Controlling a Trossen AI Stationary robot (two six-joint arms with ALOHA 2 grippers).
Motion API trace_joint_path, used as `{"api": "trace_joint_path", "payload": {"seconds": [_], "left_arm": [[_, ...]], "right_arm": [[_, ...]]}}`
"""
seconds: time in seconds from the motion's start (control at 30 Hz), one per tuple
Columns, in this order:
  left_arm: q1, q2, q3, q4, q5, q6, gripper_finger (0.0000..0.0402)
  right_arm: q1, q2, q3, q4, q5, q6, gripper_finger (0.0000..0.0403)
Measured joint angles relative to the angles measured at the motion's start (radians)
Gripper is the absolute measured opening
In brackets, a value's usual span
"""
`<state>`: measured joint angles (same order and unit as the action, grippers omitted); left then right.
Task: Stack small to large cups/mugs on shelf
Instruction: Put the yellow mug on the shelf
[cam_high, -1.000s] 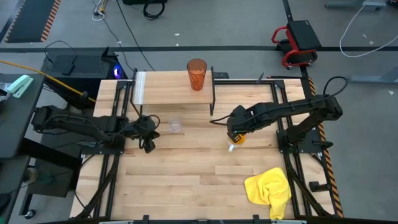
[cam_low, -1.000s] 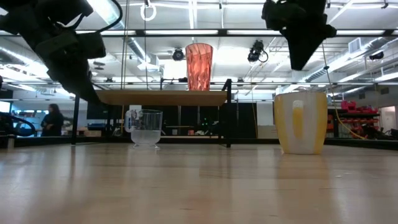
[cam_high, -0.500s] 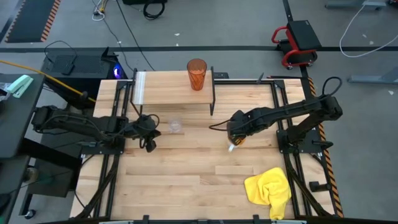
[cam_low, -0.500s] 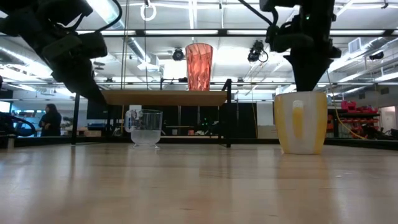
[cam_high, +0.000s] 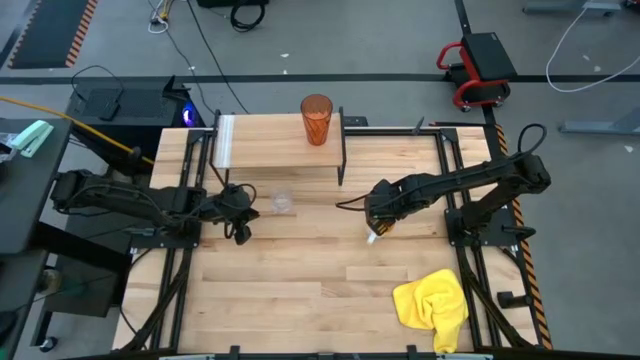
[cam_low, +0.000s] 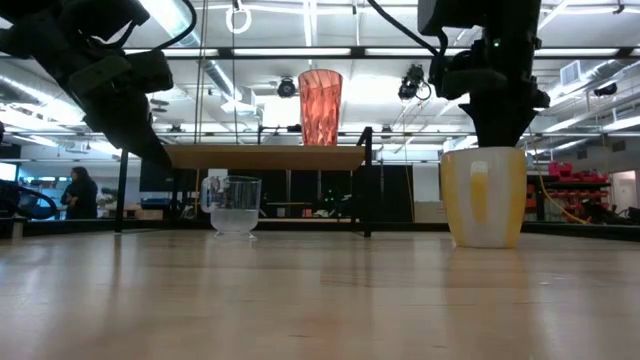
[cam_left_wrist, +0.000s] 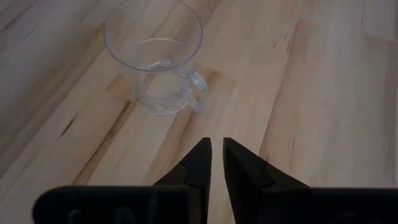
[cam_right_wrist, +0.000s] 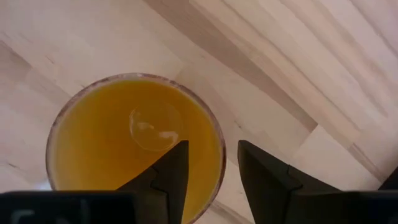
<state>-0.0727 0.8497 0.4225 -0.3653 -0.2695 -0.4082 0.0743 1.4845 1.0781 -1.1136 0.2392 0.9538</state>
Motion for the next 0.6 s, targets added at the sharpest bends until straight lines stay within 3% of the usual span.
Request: {"api": "trace_joint_path", "payload": {"seconds": [0.6], "left_arm": [[0.000, 0.000, 0.000, 0.000, 0.000, 0.000, 0.0051]], "right_arm": [[-0.013, 0.000, -0.004, 0.065, -0.036, -0.022, 0.0138]]}}
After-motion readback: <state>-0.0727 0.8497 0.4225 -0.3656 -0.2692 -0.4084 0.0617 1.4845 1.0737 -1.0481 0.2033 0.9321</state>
